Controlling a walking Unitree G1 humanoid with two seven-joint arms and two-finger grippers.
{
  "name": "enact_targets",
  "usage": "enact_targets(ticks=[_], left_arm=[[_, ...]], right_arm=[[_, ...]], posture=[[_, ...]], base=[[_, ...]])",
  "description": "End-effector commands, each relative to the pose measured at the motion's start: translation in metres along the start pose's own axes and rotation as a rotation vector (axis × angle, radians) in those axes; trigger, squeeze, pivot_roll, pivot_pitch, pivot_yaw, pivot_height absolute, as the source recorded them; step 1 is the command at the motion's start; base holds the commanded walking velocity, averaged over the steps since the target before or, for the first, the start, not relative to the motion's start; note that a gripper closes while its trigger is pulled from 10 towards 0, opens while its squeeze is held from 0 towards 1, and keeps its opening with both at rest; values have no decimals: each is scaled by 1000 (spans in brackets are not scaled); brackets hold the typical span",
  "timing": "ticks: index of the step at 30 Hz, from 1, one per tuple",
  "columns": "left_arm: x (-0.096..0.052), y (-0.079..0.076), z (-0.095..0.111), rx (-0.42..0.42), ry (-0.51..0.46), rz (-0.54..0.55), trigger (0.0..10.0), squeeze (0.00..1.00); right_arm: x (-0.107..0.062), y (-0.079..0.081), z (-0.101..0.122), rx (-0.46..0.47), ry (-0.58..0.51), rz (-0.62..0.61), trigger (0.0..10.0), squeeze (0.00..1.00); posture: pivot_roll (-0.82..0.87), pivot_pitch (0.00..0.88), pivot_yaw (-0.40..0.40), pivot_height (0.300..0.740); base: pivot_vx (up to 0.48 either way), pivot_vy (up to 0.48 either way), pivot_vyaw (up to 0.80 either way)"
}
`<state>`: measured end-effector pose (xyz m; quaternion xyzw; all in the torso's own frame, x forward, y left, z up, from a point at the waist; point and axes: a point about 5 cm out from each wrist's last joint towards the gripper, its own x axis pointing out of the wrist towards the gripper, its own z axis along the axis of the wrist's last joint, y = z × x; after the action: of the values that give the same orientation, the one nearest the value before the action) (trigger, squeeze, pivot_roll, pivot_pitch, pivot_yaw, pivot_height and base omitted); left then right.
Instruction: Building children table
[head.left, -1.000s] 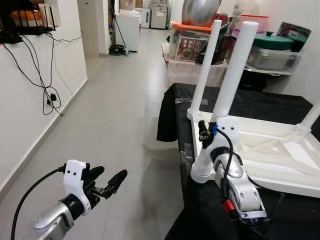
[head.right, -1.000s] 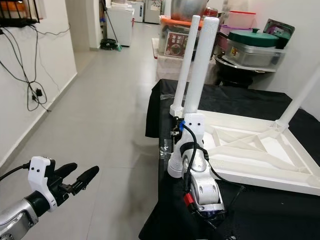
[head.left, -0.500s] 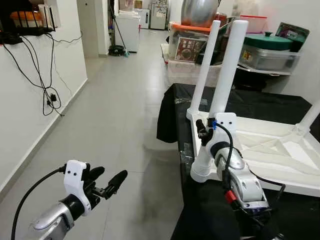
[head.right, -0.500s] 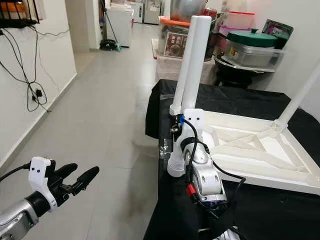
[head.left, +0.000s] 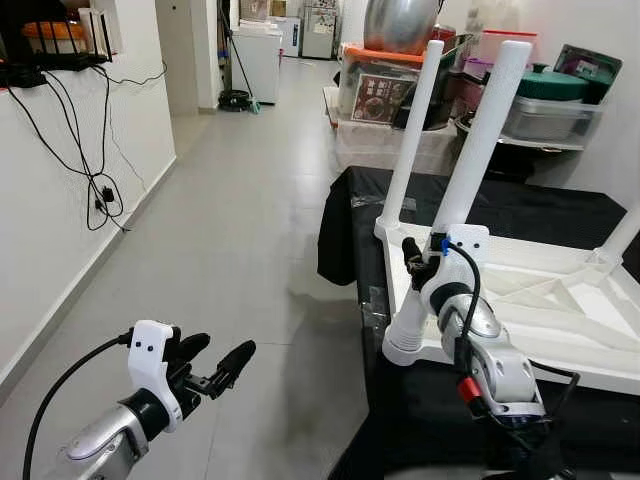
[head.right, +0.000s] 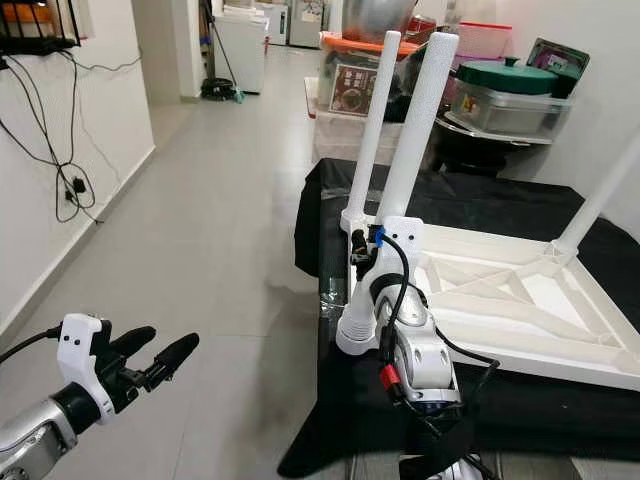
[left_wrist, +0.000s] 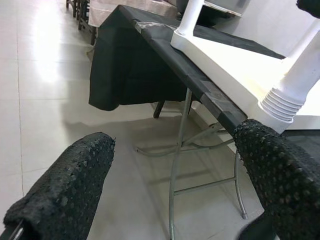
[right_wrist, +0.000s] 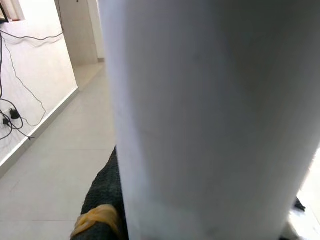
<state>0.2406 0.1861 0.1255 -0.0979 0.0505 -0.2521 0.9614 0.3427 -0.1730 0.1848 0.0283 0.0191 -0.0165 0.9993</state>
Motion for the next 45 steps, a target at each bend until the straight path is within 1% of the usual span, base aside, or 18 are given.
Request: enact_targets(ticks=[1, 7, 16, 36, 37, 38, 39, 40, 41, 42, 43, 44, 45], left_arm=[[2, 0, -2, 9, 13, -7, 10000, 0], [2, 0, -2, 10, 15, -7, 10000, 0], [2, 0, -2, 10, 18, -8, 10000, 0], [2, 0, -3, 11, 21, -11, 10000, 0], [2, 0, -3, 11, 21, -11, 10000, 0], [2, 0, -3, 11, 21, -11, 10000, 0], [2, 0, -3, 11, 21, -11, 10000, 0], [2, 0, -3, 11, 21, -11, 10000, 0], [2, 0, -3, 10, 22, -11, 10000, 0], [2, 0, -3, 10, 22, -11, 10000, 0], [2, 1, -3, 10, 22, -12, 10000, 0], [2, 1, -3, 10, 22, -12, 10000, 0], [2, 1, -3, 9, 23, -13, 10000, 0]], right_arm=[[-3, -14, -28, 0, 127, -74, 10000, 0], [-4, -12, -26, -1, 112, -69, 10000, 0], [-9, -11, -33, 25, 139, -78, 10000, 0], [-10, -10, -33, 29, 142, -70, 10000, 0], [-10, -7, -34, 40, 138, -32, 10000, 0], [-10, -7, -34, 40, 138, -32, 10000, 0], [-10, 3, -32, 74, 130, 105, 10000, 0], [-10, 3, -32, 74, 130, 105, 10000, 0], [-12, 15, -29, 88, 110, 274, 10000, 0], [-12, 15, -29, 88, 110, 274, 10000, 0], [-16, 25, -26, 93, 99, 419, 10000, 0], [-16, 25, -26, 93, 99, 419, 10000, 0], [-24, 34, -25, 80, 104, 601, 10000, 0]], posture=[[73, 0, -57, 740], [72, 0, -56, 740], [72, 0, -54, 740], [71, 0, -51, 740], [71, 0, -52, 740], [71, 0, -52, 740], [70, 0, -51, 740], [70, 0, -51, 740], [71, 0, -50, 740], [71, 0, -50, 740], [70, 0, -49, 740], [70, 0, -49, 740], [73, 0, -52, 740]], base=[[0, 0, 0], [0, 0, 0], [0, 0, 0], [0, 0, 0], [0, 0, 0], [0, 0, 0], [0, 0, 0], [0, 0, 0], [0, 0, 0], [0, 0, 0], [0, 0, 0], [0, 0, 0], [0, 0, 0]])
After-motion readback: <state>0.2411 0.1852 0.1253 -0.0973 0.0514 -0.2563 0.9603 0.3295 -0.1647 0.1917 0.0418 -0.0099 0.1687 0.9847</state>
